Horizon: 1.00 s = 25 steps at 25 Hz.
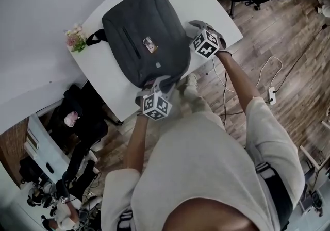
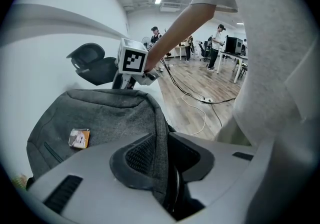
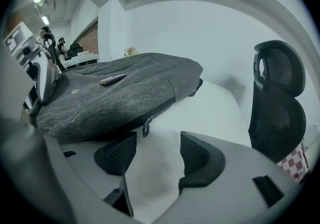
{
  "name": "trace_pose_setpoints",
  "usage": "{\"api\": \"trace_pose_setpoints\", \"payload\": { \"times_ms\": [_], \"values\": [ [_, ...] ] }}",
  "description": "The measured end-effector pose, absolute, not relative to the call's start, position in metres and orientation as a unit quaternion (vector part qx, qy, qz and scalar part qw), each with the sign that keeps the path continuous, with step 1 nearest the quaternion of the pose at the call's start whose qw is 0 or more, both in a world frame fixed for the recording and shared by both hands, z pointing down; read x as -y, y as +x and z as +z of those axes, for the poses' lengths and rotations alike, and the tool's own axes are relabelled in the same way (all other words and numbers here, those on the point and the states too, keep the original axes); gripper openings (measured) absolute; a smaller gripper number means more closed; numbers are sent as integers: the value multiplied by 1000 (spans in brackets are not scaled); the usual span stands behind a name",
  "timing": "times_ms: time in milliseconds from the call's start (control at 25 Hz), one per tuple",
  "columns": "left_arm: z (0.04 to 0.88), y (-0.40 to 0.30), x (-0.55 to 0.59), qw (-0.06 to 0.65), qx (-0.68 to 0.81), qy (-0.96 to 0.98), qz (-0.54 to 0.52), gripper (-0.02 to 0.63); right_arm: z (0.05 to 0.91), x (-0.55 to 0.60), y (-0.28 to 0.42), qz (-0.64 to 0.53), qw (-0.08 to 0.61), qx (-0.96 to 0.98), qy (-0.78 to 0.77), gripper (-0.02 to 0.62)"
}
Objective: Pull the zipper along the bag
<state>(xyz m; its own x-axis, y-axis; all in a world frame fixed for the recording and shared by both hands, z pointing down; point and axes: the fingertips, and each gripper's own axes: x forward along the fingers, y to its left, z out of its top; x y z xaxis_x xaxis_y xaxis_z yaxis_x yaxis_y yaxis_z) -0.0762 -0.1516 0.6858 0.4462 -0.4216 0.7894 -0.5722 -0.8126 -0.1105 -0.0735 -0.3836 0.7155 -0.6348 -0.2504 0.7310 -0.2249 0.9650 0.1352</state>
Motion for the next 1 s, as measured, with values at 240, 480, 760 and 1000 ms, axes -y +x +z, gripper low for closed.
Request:
{"api": "trace_pose_setpoints", "payload": {
  "times_ms": [240, 480, 760, 1000],
  "values": [
    [688, -75, 152, 84, 287, 847, 440, 107, 714, 394, -86, -31, 399, 910, 103, 268],
    [689, -75, 153, 87, 282, 848, 440, 107, 716, 390, -96, -39, 400, 912, 83, 179],
    [690, -75, 154, 97, 288, 848, 434, 109, 715, 386, -90, -56, 401, 909, 95, 25],
    [691, -74, 156, 107, 298, 847, 428, 107, 720, 380, -76, -128, 447, 880, 98, 17]
  ]
}}
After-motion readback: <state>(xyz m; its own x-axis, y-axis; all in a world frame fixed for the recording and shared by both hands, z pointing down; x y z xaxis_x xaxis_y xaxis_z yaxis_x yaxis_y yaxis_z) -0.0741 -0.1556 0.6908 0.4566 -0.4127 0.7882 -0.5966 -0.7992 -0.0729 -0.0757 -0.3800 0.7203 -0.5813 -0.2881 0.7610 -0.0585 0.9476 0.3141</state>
